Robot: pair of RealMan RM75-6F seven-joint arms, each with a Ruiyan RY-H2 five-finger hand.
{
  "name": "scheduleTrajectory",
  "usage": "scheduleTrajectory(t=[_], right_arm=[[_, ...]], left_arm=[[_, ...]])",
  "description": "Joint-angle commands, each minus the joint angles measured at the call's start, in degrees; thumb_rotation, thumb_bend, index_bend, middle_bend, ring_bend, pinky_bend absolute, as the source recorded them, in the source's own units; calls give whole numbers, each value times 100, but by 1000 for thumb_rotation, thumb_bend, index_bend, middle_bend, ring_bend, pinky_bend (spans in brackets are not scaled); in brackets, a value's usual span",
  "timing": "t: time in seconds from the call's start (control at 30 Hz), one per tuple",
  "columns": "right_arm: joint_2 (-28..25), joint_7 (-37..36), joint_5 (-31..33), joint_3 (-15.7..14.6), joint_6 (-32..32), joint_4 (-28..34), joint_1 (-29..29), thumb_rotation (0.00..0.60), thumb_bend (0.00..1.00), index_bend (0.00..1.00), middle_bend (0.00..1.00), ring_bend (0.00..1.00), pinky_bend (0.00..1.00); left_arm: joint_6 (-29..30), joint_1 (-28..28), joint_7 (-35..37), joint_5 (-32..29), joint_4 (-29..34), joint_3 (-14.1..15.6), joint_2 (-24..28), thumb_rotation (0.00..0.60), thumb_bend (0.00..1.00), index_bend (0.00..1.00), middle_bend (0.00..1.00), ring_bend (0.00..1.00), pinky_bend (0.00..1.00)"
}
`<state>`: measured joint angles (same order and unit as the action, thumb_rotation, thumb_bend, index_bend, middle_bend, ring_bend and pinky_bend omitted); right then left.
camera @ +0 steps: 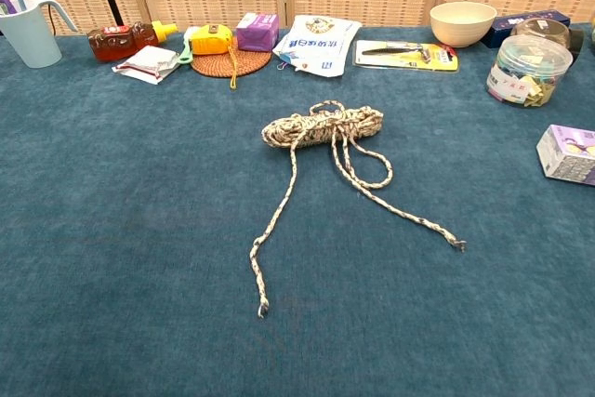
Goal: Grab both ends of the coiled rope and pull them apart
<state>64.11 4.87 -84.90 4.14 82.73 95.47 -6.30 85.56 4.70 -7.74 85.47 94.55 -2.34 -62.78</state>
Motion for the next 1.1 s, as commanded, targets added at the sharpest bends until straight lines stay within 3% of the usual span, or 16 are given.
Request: scheduleTrajectory(t=[0.03, 0.57, 1.1], right_arm=[[4, -85, -21, 9, -14, 19, -20, 600, 302, 302, 241, 228, 170], [-78, -598, -377, 96, -323, 166, -428, 600, 301, 400, 403, 464, 464], [194, -685, -558, 269, -1100, 413, -1230, 600, 301, 419, 418, 508, 557]], left_arm=[[-2, 7, 11, 17, 8, 3, 8, 505, 450, 22, 0, 0, 0], [-28, 100, 16, 170, 64, 1, 51, 514, 450, 37, 0, 0, 0], [-179, 268, -72, 147, 74, -78, 52, 514, 450, 37, 0, 0, 0]])
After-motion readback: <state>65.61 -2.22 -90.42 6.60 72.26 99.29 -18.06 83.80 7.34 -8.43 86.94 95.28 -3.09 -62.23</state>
